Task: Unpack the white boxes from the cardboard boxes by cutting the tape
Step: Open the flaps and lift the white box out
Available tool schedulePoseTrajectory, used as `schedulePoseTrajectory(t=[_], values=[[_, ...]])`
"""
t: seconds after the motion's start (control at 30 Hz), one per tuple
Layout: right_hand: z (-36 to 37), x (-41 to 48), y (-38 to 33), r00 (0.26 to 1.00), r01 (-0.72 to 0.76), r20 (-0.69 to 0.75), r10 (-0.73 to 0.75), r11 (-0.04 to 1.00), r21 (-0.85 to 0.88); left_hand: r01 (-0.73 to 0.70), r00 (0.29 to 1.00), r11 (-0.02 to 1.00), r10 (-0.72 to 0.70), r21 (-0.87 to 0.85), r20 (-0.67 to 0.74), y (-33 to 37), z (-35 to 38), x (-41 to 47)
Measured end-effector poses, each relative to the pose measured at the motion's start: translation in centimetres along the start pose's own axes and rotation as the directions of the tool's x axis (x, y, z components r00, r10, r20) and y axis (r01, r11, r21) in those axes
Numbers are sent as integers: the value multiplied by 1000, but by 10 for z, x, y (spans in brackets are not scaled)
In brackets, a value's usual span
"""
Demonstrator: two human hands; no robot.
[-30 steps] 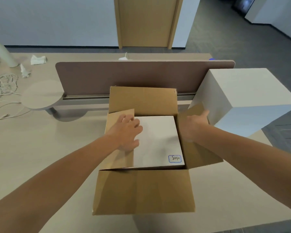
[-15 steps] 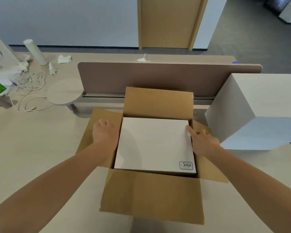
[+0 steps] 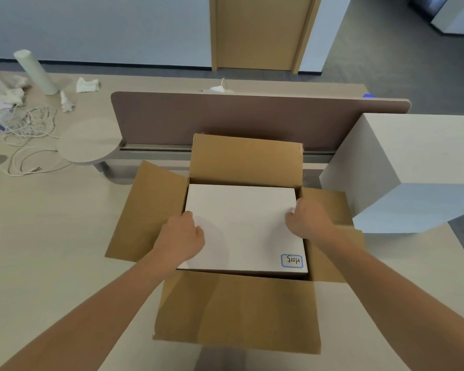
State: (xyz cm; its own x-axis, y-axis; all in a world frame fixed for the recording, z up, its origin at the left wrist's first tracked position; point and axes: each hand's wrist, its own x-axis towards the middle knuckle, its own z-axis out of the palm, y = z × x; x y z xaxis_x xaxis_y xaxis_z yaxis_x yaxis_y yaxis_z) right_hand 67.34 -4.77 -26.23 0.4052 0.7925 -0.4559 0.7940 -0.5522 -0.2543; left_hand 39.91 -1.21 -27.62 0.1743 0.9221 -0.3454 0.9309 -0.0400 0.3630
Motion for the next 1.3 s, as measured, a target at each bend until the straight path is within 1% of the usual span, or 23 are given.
schedulePoseTrajectory(t=[0.1,0.2,0.3,0.37,0.43,0.47,0.57,0.63,0.7,0.77,0.87,0.97,1.03,1.1,1.17,1.23,1.3], values=[[-7,2,-15,992,-107,84,98,988,111,104,992,988,-94,-115,88,12,-9,5],[-5,6,-17,968,-225,170,187,942,249,188,974,963,-157,-193,164,22,-16,19],[3,9,-15,957,-273,183,225,910,311,258,958,923,-206,-285,199,20,-19,34],[7,12,-13,951,-301,186,247,881,366,322,938,869,-237,-377,255,16,-16,42],[7,14,-10,943,-329,196,269,842,427,362,924,827,-257,-431,284,15,-8,47],[6,13,-9,939,-342,201,280,828,444,370,922,821,-268,-435,279,15,-5,48],[6,14,-4,931,-364,225,287,767,528,332,943,864,-293,-378,160,12,-1,45],[5,11,-4,927,-374,243,284,735,565,321,947,855,-303,-406,110,5,-4,44],[6,6,-10,929,-369,235,285,752,546,340,937,807,-333,-483,103,-4,-9,44],[8,0,-19,931,-365,226,287,744,560,362,923,728,-368,-582,113,-14,-16,42],[17,-3,-32,933,-357,205,297,679,641,362,908,639,-407,-678,101,-28,-29,40],[29,-9,-52,936,-341,178,304,651,678,359,896,545,-429,-758,115,-44,-43,39],[37,-14,-70,937,-332,172,305,619,712,361,888,509,-442,-782,122,-55,-49,38],[43,-18,-86,934,-334,168,316,596,730,354,883,507,-459,-786,101,-66,-53,35],[43,-20,-98,940,-315,152,305,603,733,342,875,539,-482,-770,50,-74,-61,29],[44,-21,-106,955,-270,131,267,597,755,331,868,626,-495,-706,-32,-82,-69,23],[46,-24,-118,968,-228,105,227,630,742,325,861,705,-496,-631,-111,-91,-76,18]])
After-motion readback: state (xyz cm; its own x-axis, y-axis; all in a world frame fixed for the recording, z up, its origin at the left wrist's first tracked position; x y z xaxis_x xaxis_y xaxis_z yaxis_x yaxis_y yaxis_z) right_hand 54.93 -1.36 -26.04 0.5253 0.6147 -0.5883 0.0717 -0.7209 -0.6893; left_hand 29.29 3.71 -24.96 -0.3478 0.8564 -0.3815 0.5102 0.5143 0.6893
